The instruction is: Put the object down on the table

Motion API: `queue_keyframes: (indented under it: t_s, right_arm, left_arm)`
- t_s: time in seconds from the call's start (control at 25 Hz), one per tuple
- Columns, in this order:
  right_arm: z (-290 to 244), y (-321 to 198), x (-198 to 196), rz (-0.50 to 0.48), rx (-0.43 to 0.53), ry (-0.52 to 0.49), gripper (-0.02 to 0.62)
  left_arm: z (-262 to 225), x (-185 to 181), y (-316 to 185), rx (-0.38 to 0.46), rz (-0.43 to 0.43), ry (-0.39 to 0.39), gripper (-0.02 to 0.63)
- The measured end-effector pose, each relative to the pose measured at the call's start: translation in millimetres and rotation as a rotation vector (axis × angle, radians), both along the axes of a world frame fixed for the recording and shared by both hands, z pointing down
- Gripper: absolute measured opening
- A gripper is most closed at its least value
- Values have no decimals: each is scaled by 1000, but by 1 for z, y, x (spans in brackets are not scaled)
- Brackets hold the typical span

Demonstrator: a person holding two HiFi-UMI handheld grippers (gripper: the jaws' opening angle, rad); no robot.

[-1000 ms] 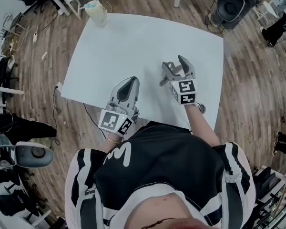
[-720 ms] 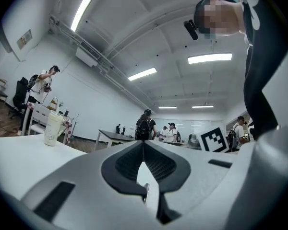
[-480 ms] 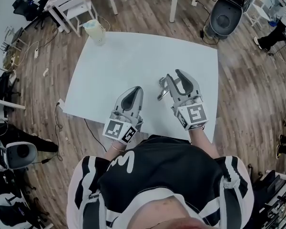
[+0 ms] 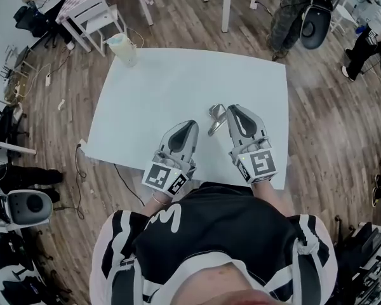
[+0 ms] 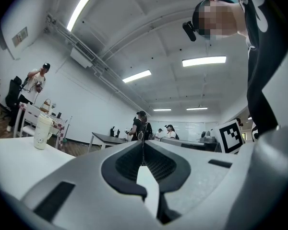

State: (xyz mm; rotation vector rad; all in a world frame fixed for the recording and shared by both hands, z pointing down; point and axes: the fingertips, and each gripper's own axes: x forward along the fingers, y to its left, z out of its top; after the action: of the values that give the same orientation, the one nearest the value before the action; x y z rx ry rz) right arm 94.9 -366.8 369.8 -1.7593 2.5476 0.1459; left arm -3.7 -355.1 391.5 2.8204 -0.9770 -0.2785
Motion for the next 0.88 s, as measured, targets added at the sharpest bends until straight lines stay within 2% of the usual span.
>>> queue_keyframes:
  t_s: [0.2, 0.48, 0.88]
  right_arm:
    - [16, 3, -1, -14, -37, -27, 21]
    - [4, 24, -3, -24, 22, -13, 20]
    - [10, 90, 21, -17, -3, -5, 21]
  left_arm:
    - [-4, 7, 5, 11, 20, -2, 11]
    - [-10, 14, 25, 27, 22, 3, 11]
    - [-5, 43, 91, 3, 42, -18, 11]
